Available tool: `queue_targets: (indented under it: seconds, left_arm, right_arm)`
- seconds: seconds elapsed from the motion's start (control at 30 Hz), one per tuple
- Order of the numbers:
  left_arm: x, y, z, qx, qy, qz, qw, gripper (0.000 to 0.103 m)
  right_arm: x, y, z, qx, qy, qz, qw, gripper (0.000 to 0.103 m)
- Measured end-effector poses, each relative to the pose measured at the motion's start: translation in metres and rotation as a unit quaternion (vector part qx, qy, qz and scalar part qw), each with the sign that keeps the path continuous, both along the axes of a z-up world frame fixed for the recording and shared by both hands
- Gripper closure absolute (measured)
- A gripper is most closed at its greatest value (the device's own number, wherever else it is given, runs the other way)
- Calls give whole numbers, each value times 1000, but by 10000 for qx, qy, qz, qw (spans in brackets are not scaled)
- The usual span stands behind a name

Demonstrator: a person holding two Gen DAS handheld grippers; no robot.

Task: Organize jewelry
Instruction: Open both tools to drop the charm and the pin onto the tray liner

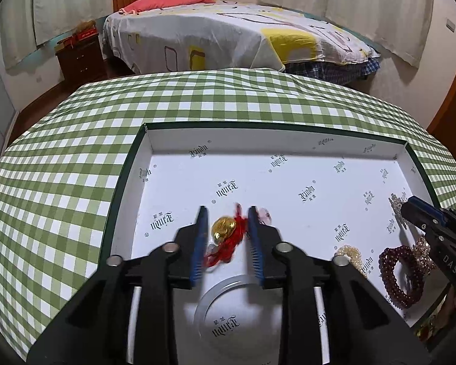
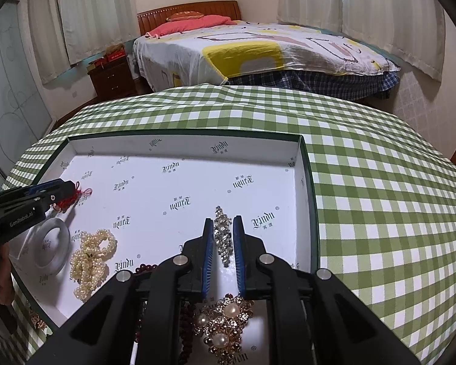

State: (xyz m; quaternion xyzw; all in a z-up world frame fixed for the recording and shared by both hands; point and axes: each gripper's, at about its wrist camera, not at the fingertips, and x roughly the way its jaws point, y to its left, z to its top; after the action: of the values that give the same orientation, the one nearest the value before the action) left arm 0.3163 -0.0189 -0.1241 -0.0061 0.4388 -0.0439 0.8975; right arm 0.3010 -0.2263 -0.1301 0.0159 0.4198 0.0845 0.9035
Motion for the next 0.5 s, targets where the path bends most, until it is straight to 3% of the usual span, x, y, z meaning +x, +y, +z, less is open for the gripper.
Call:
queue_targets:
  seconds: [0.2, 0.27, 0.3, 0.33, 0.5]
  left_arm:
    - [-2, 2, 0, -70, -13, 6, 10000, 72]
    - [-4, 2, 0, -83, -41, 8, 10000, 67]
    - [-5, 2, 1, -89, -74, 13, 9999, 57]
    - [-7, 3, 3, -105, -120, 19, 9999, 54]
    - [-15, 5, 12, -134, -277, 28, 9995, 53]
  right_arm:
    - [-2, 0, 0, -18, -47, 5, 10000, 79]
    - [-3, -1, 1, 13, -46, -4, 10000, 77]
    - [-3, -1, 1, 21, -45, -6, 10000, 76]
    - [-4, -2, 1, 21, -55, -11, 10000, 75]
    - [-7, -5, 6, 42, -126, -57, 9999, 68]
